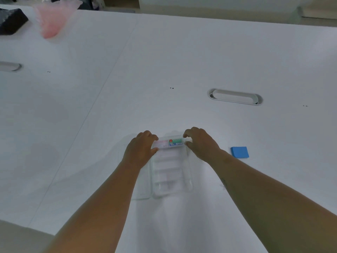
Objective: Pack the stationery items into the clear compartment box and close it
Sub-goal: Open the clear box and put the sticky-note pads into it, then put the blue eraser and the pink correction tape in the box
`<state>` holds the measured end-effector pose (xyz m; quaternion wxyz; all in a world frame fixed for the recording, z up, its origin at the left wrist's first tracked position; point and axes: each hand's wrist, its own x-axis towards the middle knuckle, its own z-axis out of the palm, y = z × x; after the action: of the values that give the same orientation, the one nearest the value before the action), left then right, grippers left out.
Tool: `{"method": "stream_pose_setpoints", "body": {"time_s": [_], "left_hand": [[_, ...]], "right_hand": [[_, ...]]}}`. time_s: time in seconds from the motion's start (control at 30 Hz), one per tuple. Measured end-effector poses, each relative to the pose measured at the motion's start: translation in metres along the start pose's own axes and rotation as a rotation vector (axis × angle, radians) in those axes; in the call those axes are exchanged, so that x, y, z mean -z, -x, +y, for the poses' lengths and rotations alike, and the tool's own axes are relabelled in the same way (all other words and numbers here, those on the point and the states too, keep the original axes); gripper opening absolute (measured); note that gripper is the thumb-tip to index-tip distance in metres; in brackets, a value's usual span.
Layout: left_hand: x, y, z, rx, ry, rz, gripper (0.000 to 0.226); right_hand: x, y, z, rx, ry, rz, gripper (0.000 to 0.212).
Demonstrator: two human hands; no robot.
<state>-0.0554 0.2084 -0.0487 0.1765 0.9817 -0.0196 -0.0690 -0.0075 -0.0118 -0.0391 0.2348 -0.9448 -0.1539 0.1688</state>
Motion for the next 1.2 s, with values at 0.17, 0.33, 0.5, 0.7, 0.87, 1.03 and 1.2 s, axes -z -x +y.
{"method": "stream_pose_setpoints", "body": {"time_s": [0.17, 0.33, 0.5, 0.7, 0.87, 1.03, 1.2], "left_hand": [[-0.003, -0.007, 0.010, 0.038, 0.036, -0.034, 0.048], [-0.013, -0.020, 0.033, 0.003, 0.056, -0.045, 0.044], [-0.028, -0.035, 0.066, -0.015, 0.082, -0.053, 0.043], [-0.044, -0.047, 0.096, -0.018, 0.137, 0.004, 0.045], [-0.050, -0.028, 0.097, 0.063, 0.160, 0.122, 0.045], [-0.053, -0.008, 0.074, 0.109, 0.047, 0.101, 0.048], [-0.068, 0.008, 0.062, 0.126, 0.020, 0.067, 0.052]], "right_hand": [[0.021, 0.027, 0.048, -0.067, 0.064, 0.035, 0.029], [0.034, 0.055, 0.101, -0.183, 0.184, -0.025, 0.037], [0.041, 0.072, 0.133, -0.231, 0.213, -0.077, 0.039], [0.044, 0.079, 0.155, -0.219, 0.205, -0.065, 0.045], [0.051, 0.069, 0.131, -0.082, 0.136, 0.071, 0.048], [0.045, 0.043, 0.082, 0.070, 0.118, 0.118, 0.053], [0.023, 0.026, 0.052, 0.151, 0.140, 0.066, 0.042]]}}
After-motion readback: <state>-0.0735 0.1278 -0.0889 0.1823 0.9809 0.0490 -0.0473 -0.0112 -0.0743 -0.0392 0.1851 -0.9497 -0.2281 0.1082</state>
